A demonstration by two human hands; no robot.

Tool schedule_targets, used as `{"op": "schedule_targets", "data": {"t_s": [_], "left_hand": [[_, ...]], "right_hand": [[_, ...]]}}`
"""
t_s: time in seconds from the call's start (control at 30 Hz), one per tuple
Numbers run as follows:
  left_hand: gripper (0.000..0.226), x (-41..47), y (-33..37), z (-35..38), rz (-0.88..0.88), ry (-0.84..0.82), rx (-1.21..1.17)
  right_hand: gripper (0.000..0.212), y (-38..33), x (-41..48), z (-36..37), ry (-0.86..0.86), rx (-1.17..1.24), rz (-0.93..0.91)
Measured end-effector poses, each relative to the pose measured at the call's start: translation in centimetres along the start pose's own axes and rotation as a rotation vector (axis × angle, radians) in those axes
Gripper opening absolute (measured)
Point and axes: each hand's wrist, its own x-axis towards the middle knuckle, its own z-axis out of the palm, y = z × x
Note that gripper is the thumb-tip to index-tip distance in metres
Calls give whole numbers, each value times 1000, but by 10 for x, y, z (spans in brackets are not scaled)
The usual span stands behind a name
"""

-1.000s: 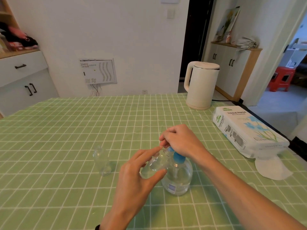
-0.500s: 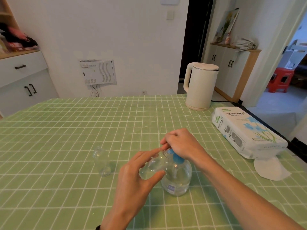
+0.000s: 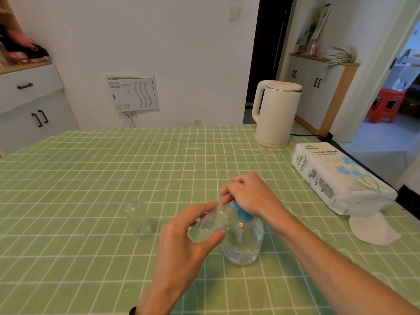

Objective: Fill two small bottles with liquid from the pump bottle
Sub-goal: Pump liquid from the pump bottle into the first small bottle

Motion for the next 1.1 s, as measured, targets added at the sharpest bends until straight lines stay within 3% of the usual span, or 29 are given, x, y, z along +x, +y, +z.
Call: {"op": "schedule_targets", "data": {"t_s": [0.43,0.7,1.1], "left_hand": [[54,1,4,-2,2,2,-35],[57,0,0,0,-2,-7,-17],[58,1,6,-2,6,4,-14]], "right_hand": [[32,-16,-4,-7,17,-123,-32],[28,-3,-2,-2,-8,21,28],[32,-12,-4,-7,-19,-57,-26]]}}
